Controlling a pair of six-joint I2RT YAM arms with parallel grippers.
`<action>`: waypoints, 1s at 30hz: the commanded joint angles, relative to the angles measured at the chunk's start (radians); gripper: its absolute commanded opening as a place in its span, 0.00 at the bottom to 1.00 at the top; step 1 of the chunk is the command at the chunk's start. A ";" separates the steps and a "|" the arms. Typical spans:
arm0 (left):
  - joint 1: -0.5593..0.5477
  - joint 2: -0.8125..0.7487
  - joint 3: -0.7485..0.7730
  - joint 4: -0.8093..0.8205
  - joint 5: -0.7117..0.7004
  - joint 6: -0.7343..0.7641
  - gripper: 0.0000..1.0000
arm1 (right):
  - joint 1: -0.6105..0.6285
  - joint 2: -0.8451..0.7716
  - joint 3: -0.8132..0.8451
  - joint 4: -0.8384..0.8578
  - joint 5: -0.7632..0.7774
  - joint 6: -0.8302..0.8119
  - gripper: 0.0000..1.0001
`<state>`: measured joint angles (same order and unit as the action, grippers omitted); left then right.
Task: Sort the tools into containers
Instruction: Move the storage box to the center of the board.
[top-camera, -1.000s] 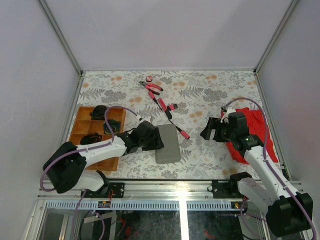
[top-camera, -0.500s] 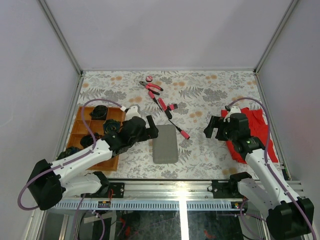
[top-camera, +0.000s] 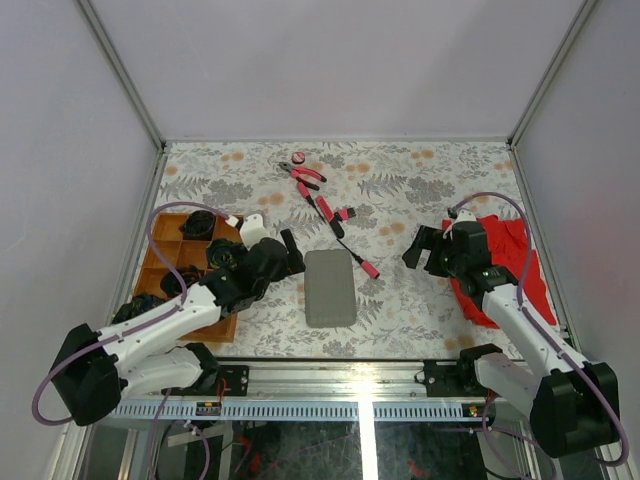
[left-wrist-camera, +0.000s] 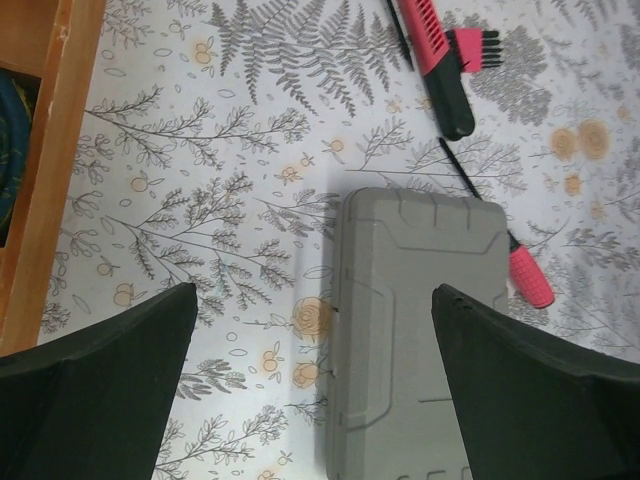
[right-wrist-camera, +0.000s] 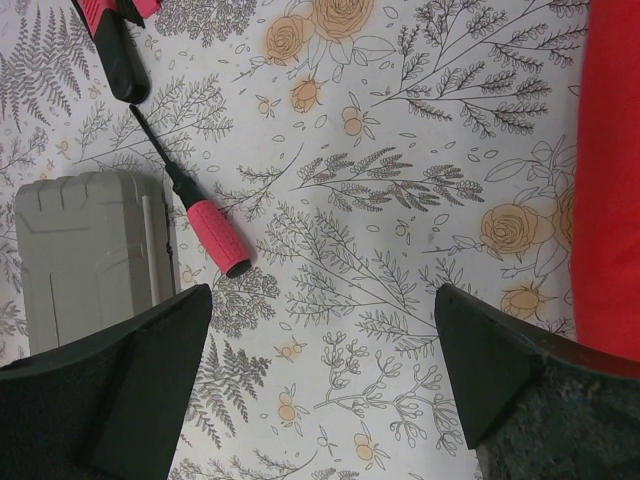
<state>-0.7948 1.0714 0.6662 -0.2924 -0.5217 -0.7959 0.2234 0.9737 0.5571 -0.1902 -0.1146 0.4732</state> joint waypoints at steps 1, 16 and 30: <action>0.015 0.037 0.043 -0.023 -0.035 0.017 1.00 | -0.003 0.031 0.021 0.088 -0.003 0.040 0.99; 0.041 0.064 0.082 -0.013 0.227 0.097 1.00 | 0.002 0.230 0.093 0.104 -0.199 0.059 0.99; 0.112 -0.007 0.009 0.062 0.370 0.083 1.00 | 0.260 0.218 0.033 0.304 -0.079 0.173 0.99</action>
<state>-0.6918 1.1179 0.7143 -0.3008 -0.1982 -0.7227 0.4217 1.2243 0.6151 -0.0208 -0.2337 0.5858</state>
